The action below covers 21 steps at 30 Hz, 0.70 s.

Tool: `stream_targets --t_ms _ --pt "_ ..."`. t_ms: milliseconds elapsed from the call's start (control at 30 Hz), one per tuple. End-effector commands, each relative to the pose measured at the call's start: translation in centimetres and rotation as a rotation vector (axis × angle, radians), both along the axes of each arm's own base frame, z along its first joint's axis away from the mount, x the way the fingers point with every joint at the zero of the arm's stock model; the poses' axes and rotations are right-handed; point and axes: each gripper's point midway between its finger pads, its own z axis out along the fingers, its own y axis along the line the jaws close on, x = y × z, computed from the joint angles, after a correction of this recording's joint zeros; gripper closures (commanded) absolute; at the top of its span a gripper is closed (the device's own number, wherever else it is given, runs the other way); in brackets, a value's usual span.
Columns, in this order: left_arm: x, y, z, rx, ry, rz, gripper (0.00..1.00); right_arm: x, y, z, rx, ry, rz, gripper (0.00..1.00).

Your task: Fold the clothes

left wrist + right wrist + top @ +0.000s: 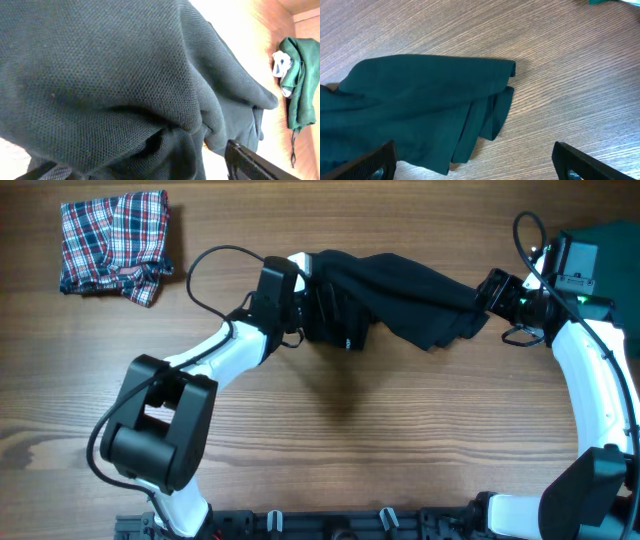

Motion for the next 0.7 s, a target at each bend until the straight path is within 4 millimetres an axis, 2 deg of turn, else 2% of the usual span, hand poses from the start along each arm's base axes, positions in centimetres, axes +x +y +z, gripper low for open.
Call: stream_targets --t_ms 0,67,133,200,267,367,400,500,667 --pt "0.7 -0.2 -0.4 0.008 -0.006 0.016 0.27 -0.3 0.4 -1.2 0.024 0.028 0.004 0.0" --pt "0.7 -0.2 -1.0 0.012 0.001 0.016 0.29 -0.5 0.5 -1.4 0.025 0.036 0.004 0.0" --pt "0.7 -0.1 -1.6 0.02 0.012 0.019 0.37 -0.7 0.5 -1.6 0.027 0.043 0.004 0.0" --pt "0.7 0.0 -2.3 0.027 0.023 0.022 0.54 -0.9 0.5 -1.9 0.028 0.051 0.004 0.01" --pt "0.8 0.1 -2.3 0.029 0.022 0.025 0.72 -1.3 0.6 -2.6 0.036 0.068 -0.005 0.11" --pt "1.1 0.0 -1.8 0.022 0.009 0.025 0.94 -2.1 0.8 -3.6 0.059 0.1 -0.039 0.2" --pt "1.2 0.0 -1.6 0.02 0.005 0.024 0.96 -2.3 0.8 -3.8 0.061 0.106 -0.043 0.21" --pt "1.3 -0.1 -0.2 0.009 -0.02 0.02 0.96 -2.5 0.8 -4.1 0.062 0.113 -0.043 0.21" --pt "0.7 0.0 3.4 -0.002 -0.059 0.01 0.96 -2.5 1.2 -4.1 0.079 0.112 -0.035 0.2"
